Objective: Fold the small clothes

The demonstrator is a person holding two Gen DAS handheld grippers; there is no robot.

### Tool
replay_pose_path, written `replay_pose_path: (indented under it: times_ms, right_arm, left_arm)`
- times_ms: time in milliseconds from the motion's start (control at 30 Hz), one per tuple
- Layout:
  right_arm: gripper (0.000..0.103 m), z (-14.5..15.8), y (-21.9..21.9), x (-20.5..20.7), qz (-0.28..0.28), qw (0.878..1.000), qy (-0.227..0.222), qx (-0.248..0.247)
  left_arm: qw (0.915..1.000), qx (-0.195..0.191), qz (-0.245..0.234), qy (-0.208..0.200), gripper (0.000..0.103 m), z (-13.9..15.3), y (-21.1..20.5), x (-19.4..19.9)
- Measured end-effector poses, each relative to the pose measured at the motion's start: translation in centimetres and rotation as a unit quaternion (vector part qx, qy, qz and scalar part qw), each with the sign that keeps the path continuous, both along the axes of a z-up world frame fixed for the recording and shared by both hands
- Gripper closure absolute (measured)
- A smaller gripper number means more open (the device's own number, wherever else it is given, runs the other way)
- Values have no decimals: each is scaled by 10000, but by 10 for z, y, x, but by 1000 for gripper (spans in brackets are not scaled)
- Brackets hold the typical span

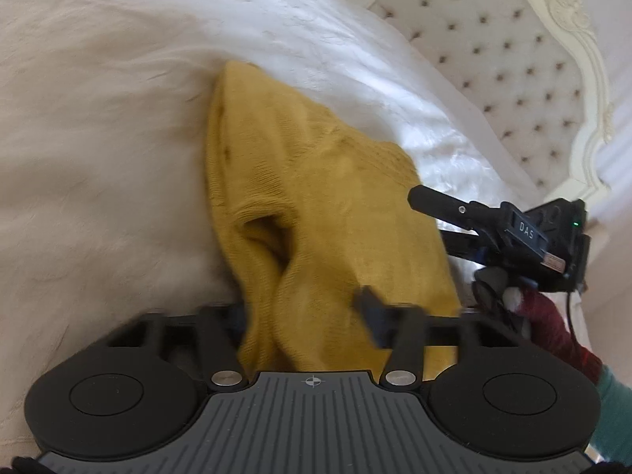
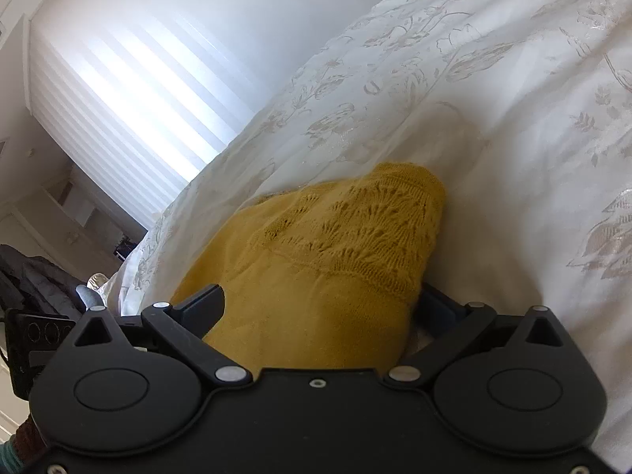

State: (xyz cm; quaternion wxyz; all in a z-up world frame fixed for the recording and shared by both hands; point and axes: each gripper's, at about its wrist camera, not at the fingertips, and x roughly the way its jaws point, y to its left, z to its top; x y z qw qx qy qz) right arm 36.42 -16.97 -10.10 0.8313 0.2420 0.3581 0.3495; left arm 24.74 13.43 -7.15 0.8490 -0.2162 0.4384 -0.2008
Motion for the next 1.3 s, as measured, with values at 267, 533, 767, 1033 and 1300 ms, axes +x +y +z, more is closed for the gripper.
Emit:
replay_pose_path:
  times_ms: [267,533,767,1033,1300]
  right_arm:
    - [65,36,-1,-15,-397,9984,121,-394]
    - [66,95,-18,-84,-368,9981,-40,-489]
    - [66,100,-43,-167,-373,9976,162,-561]
    - [52,27,-68,-222,-1177,9746,1075,-1572]
    - [44,48,-73,-249,-1637,9724,650,-1527]
  left_arm:
    - [9984,-541,42,-165,90,30,-4,-11]
    - [9953,-782,-354,-438,90,65,-30,-65]
    - [9961,-694,-451,-305,90,49,-43,-135]
    - [9982,291,-23,530,84,-8,-52,-167]
    - [9941,997,6,-426,82,37,-56,-183]
